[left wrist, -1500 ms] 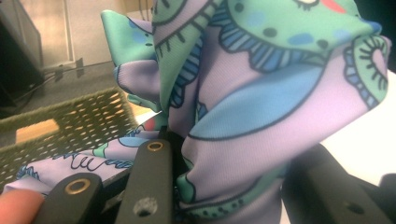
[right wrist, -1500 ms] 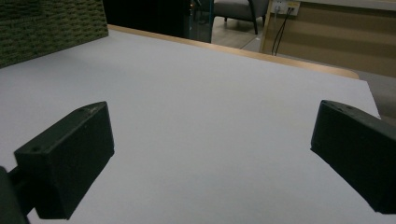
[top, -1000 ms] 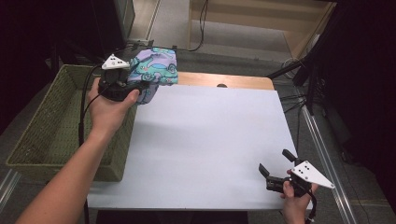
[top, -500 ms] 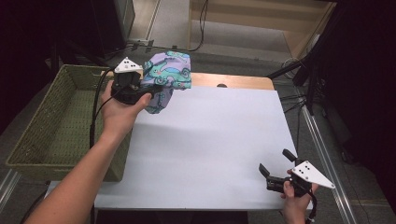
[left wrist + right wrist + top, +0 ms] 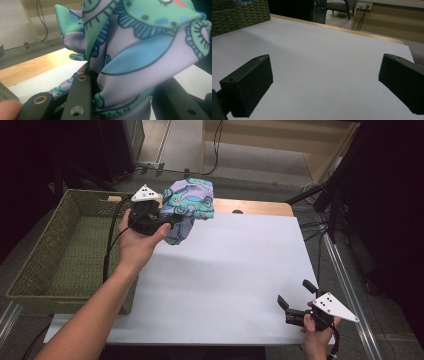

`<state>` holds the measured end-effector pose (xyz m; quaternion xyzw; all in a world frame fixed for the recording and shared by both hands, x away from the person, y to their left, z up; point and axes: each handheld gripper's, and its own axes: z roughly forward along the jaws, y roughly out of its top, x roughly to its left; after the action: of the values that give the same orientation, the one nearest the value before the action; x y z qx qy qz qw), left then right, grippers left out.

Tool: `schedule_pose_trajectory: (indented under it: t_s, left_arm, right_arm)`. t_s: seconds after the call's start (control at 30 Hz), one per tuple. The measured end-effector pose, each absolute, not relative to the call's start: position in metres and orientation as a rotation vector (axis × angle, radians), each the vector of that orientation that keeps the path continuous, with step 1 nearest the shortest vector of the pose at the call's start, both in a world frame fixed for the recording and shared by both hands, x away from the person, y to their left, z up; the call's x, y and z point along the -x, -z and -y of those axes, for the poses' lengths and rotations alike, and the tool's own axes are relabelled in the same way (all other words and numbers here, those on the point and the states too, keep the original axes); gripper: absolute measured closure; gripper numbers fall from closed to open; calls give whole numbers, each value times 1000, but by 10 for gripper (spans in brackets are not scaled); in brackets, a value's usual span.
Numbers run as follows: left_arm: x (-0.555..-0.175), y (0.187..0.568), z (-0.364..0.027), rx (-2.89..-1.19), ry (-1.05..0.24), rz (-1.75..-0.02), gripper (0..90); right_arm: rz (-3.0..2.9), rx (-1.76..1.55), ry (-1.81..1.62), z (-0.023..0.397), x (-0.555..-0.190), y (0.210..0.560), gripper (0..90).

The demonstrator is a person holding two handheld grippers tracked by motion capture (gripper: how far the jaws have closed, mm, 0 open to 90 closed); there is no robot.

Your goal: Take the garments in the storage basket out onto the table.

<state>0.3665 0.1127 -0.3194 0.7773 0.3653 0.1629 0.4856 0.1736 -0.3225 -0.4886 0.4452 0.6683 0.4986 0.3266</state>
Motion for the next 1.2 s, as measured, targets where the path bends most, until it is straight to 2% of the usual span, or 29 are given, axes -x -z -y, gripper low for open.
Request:
schedule_pose_trajectory:
  t_s: [1.2]
  left_arm:
    - [-368, 361, -91, -1948, -327, -905, 627]
  right_arm:
    - [-1752, -1170, -1310, 323, -175, 490, 0]
